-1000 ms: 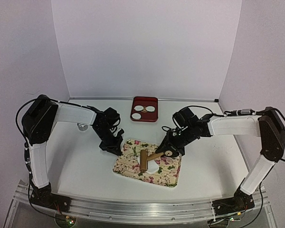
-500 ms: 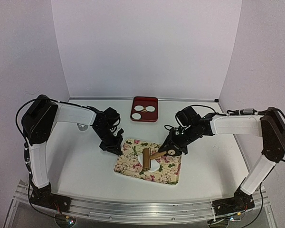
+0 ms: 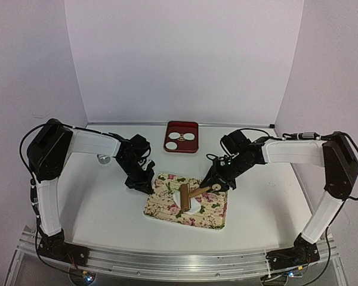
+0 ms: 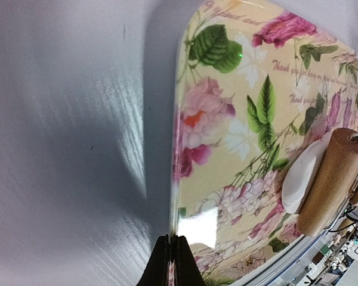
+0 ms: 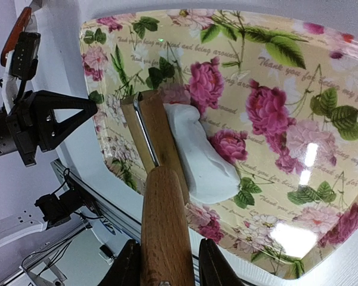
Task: Roll out the dumpling wrappers from the dough
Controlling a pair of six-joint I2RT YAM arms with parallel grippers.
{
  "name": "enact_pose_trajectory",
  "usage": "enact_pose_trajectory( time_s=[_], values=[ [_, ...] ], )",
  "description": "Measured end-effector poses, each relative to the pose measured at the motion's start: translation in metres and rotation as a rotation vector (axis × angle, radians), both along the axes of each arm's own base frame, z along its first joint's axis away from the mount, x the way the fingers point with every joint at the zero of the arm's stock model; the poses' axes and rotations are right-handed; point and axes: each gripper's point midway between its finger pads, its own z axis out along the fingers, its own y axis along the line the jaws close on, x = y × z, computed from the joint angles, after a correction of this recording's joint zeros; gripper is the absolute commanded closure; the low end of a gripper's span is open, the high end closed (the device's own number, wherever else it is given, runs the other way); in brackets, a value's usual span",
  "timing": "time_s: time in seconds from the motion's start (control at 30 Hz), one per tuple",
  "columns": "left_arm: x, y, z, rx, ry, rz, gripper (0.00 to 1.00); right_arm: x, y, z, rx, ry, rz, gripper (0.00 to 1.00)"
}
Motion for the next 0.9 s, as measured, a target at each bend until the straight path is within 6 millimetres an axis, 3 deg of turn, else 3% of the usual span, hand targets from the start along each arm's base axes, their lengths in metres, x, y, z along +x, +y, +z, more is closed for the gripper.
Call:
enact_pose_trajectory(
  time_s=[0.1, 0.33, 0.47, 0.6, 0.7, 0.9],
  values=[
    [0.0, -0.002, 0.0, -0.003, -0.001, 0.003, 1.0, 0.003, -0.001, -0.004, -0.011, 0.015, 0.007, 1.0],
    [0.001, 0.0, 0.0, 0.003, 0.002, 0.011, 1.0, 0.018, 0.026, -0.006, 0.024, 0.068, 0.075, 1.0],
    [0.001, 0.0, 0.0, 0.002, 0.004, 0.017, 1.0, 0.017, 0.017, -0.005, 0.022, 0.051, 0.073, 1.0],
    [0.002, -0.003, 0.001, -0.007, 0.005, 0.026, 1.0, 0.018, -0.011, 0.002, -0.01, 0.025, 0.035, 1.0],
    [0.002, -0.007, 0.001, -0.017, 0.001, 0.032, 1.0, 0.022, -0.019, 0.001, -0.023, 0.031, 0.028, 1.0],
    [0.002, -0.007, 0.001, -0.015, 0.003, 0.037, 1.0, 0.031, 0.013, -0.004, 0.0, 0.071, 0.1, 1.0]
  ],
)
